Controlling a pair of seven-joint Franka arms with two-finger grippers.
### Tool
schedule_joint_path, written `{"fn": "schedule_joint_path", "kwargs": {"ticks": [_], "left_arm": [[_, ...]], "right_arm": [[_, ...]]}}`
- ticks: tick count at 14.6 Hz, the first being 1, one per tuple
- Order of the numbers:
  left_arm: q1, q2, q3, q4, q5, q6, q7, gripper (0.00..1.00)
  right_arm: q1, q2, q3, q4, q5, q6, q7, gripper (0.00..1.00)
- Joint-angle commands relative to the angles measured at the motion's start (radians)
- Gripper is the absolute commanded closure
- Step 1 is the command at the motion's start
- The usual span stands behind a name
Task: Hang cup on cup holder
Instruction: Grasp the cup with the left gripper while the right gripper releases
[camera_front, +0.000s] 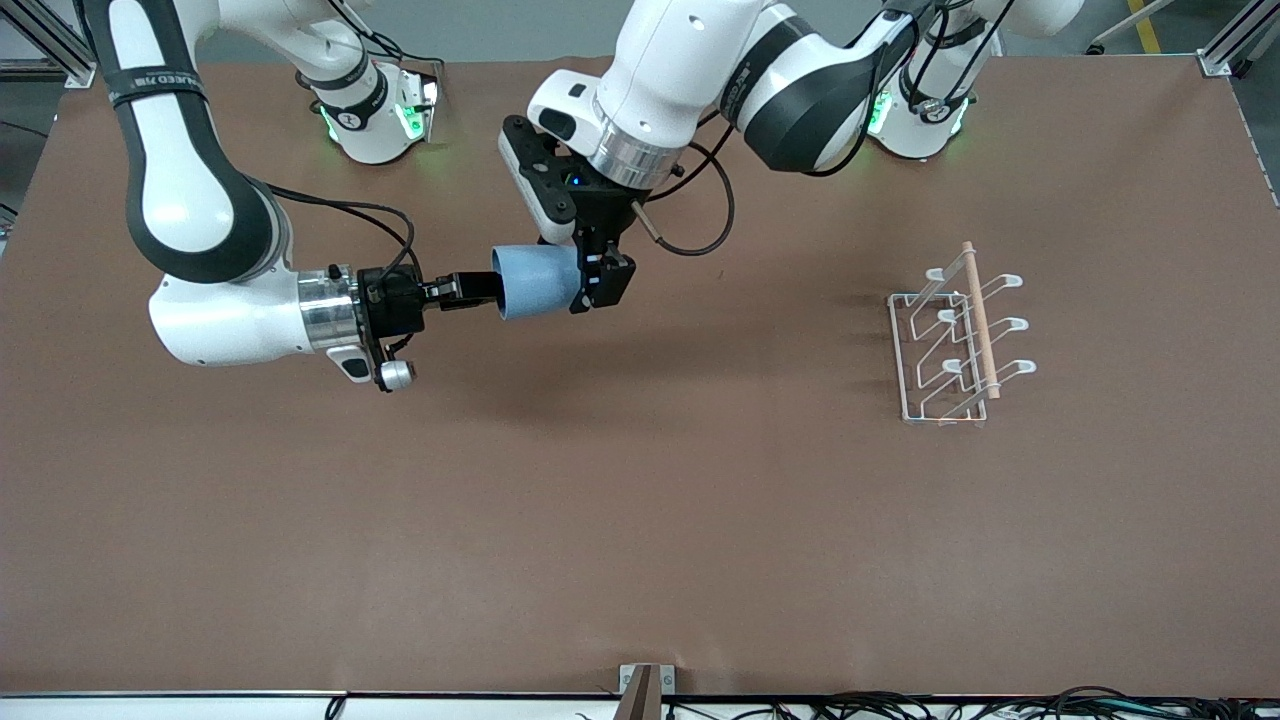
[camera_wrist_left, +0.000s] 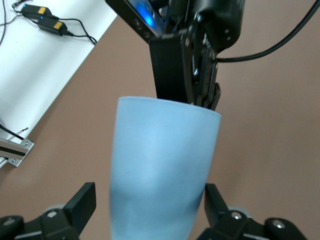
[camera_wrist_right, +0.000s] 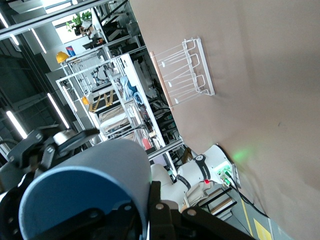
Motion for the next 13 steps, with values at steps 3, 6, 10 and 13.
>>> {"fn": "schedule_joint_path", "kwargs": {"ticks": [3,6,10,13], "left_arm": [[-0.007,0.042,0.001,0.028,0.019,0.011,0.016,0.09],[-0.007,0.04,0.001,0.026,0.019,0.01,0.015,0.3],[-0.007,0.037,0.001,0.026,0.02,0.001,0.01,0.34],[-0.004,0.028,0.001,0.025,0.023,-0.039,0.01,0.33]], "right_arm": [[0.003,-0.023,0.004,-0.015,0.027,-0.014,-0.003,0.93],[0.007,-0.023,0.004,-0.013,0.027,-0.013,-0.001,0.93],[0.007,-0.023,0.002,-0.013,0.027,-0.013,0.006,0.89],[0.003,-0.023,0.002,-0.013,0.027,-0.014,0.008,0.7]]}}
